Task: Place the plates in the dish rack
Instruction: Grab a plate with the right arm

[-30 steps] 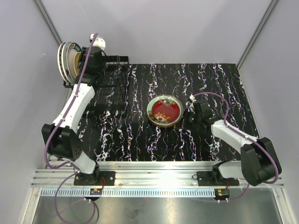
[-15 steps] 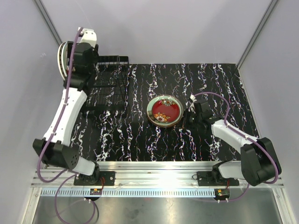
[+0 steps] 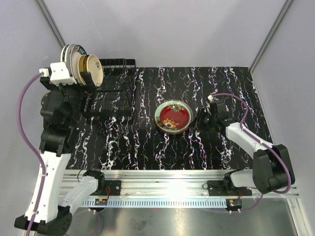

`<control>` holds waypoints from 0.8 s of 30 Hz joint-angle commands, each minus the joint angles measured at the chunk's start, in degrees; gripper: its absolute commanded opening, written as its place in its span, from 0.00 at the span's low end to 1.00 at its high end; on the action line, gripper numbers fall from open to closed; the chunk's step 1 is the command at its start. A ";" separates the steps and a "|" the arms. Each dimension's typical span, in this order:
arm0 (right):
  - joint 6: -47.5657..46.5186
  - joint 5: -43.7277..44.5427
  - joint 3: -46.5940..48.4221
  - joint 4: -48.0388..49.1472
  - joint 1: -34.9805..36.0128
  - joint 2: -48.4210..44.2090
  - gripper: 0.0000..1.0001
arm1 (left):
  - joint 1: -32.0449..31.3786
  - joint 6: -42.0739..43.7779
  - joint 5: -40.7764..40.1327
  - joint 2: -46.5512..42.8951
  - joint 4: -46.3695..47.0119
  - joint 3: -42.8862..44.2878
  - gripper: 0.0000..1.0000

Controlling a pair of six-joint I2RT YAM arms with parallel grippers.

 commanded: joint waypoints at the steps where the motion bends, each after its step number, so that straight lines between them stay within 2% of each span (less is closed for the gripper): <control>1: 1.80 1.75 3.52 -0.19 -0.23 -0.01 0.34 | -0.07 -6.42 5.94 -2.50 3.45 -5.96 0.99; 4: 2.59 2.37 5.46 -0.71 -0.23 1.84 0.33 | -0.07 -5.92 8.84 -4.09 3.00 -10.35 0.99; 8: 3.03 2.46 7.92 -0.80 -0.15 4.39 0.32 | -0.07 -7.05 5.43 -6.99 4.93 -16.59 0.99; 12: 3.47 2.19 10.82 -1.59 -0.23 8.77 0.33 | -0.07 -8.11 5.60 -8.84 6.52 -21.61 0.97; 15: 3.12 3.07 12.05 -1.77 -0.23 11.15 0.33 | -0.07 -8.28 4.64 -8.58 5.29 -21.70 0.92; 18: 2.77 3.86 13.37 -2.38 -0.15 13.18 0.33 | -0.07 -9.25 4.19 -8.67 5.20 -21.79 0.99; 24: 1.63 4.92 16.09 -3.09 -0.23 16.95 0.32 | -0.07 -9.86 3.23 -9.89 5.38 -22.14 0.99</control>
